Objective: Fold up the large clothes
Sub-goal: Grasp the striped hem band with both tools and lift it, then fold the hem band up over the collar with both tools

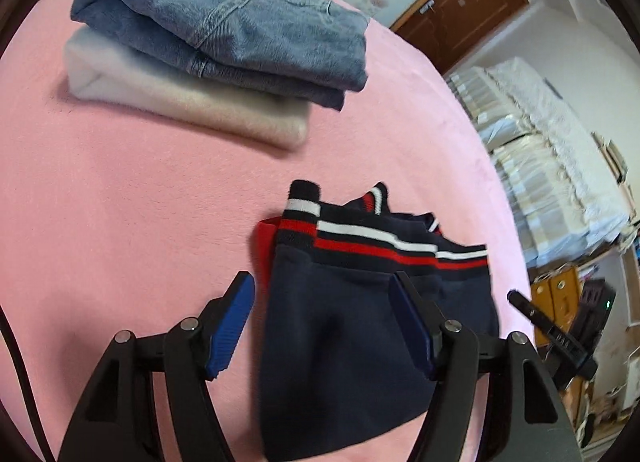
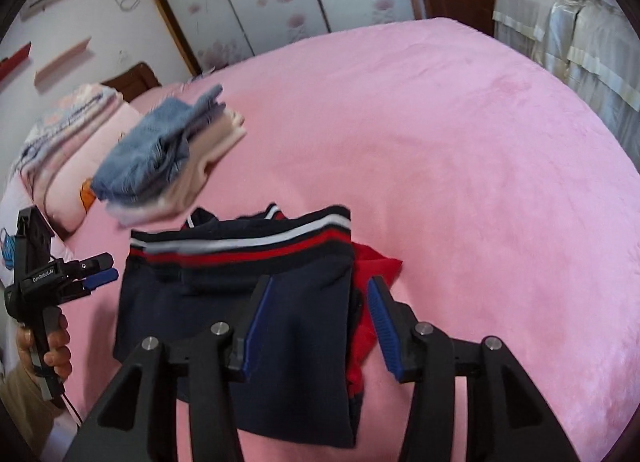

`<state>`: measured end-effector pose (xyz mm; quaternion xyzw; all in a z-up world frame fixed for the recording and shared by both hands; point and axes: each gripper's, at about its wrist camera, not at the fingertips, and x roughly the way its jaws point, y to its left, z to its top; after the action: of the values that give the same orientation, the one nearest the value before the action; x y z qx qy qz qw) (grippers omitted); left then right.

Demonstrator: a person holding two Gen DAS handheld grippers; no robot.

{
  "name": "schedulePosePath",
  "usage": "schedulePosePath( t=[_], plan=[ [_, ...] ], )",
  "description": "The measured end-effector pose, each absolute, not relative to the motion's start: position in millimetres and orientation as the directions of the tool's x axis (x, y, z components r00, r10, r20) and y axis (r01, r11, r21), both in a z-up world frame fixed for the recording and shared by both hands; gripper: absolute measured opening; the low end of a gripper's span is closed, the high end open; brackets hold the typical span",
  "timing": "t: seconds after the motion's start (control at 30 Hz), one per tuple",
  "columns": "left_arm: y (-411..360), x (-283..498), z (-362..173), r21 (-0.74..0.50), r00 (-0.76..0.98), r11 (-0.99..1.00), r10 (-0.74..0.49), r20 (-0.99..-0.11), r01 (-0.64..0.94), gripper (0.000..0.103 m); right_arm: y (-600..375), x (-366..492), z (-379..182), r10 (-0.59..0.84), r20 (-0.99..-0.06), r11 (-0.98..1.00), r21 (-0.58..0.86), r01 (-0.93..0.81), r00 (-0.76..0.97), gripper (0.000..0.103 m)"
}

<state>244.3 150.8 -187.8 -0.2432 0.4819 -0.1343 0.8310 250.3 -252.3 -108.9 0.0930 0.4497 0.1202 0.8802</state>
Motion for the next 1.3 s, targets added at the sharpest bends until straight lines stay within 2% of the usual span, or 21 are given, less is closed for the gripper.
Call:
schedulePosePath(
  t=[0.2, 0.27, 0.33, 0.47, 0.5, 0.53, 0.57, 0.6, 0.67, 0.87, 1.0, 1.13, 1.17, 1.23, 1.3],
  plan=[
    [139, 265, -202, -0.457, 0.469, 0.889, -0.418, -0.778, 0.034, 0.067, -263, 275, -130, 0.357, -0.774, 0.925, 0.369, -0.085, 0.522, 0.048],
    [135, 275, -207, -0.448, 0.457, 0.893, -0.418, -0.785, 0.046, 0.062, -265, 282, -135, 0.367, -0.774, 0.920, 0.383, -0.079, 0.516, 0.048],
    [132, 282, -210, -0.448, 0.448, 0.891, -0.429, -0.785, 0.068, 0.039, -265, 289, -139, 0.380, -0.773, 0.914, 0.397, -0.080, 0.509, 0.048],
    [125, 291, -212, -0.411, 0.450, 0.907, -0.406, -0.796, 0.091, 0.029, -263, 301, -143, 0.393, -0.767, 0.909, 0.407, -0.089, 0.508, 0.048],
    [125, 292, -211, -0.403, 0.456, 0.910, -0.399, -0.796, 0.092, 0.021, -262, 303, -143, 0.401, -0.764, 0.906, 0.413, -0.095, 0.505, 0.048],
    [124, 292, -210, -0.388, 0.465, 0.917, -0.384, -0.798, 0.091, 0.013, -261, 304, -144, 0.403, -0.764, 0.905, 0.413, -0.099, 0.504, 0.043],
    [125, 291, -209, -0.373, 0.473, 0.924, -0.368, -0.801, 0.086, 0.013, -259, 306, -144, 0.392, -0.771, 0.912, 0.399, -0.098, 0.503, 0.025],
    [125, 290, -208, -0.362, 0.478, 0.928, -0.356, -0.803, 0.084, 0.011, -257, 306, -145, 0.375, -0.781, 0.920, 0.378, -0.100, 0.499, 0.018],
    [120, 286, -202, -0.329, 0.499, 0.940, -0.326, -0.803, 0.085, 0.011, -257, 302, -143, 0.353, -0.784, 0.930, 0.353, -0.100, 0.511, 0.012],
    [100, 286, -187, -0.256, 0.546, 0.960, -0.278, -0.790, 0.118, 0.010, -265, 276, -112, 0.293, -0.720, 0.943, 0.326, -0.066, 0.629, 0.011],
    [110, 307, -221, -0.319, 0.473, 0.947, -0.299, -0.829, 0.039, 0.011, -267, 296, -147, 0.269, -0.789, 0.950, 0.313, -0.014, 0.553, 0.011],
    [127, 308, -222, -0.425, 0.463, 0.905, -0.374, -0.804, -0.007, 0.020, -280, 300, -161, 0.309, -0.795, 0.917, 0.394, 0.059, 0.521, 0.020],
    [129, 307, -219, -0.419, 0.466, 0.908, -0.368, -0.804, -0.006, 0.024, -284, 297, -156, 0.314, -0.784, 0.908, 0.412, 0.070, 0.535, 0.027],
    [130, 300, -207, -0.367, 0.494, 0.930, -0.315, -0.811, -0.010, 0.033, -287, 288, -140, 0.290, -0.763, 0.914, 0.400, 0.070, 0.578, 0.035],
    [129, 293, -195, -0.333, 0.530, 0.943, -0.276, -0.802, -0.013, 0.034, -284, 279, -122, 0.259, -0.742, 0.932, 0.359, 0.041, 0.618, 0.035]
  ],
)
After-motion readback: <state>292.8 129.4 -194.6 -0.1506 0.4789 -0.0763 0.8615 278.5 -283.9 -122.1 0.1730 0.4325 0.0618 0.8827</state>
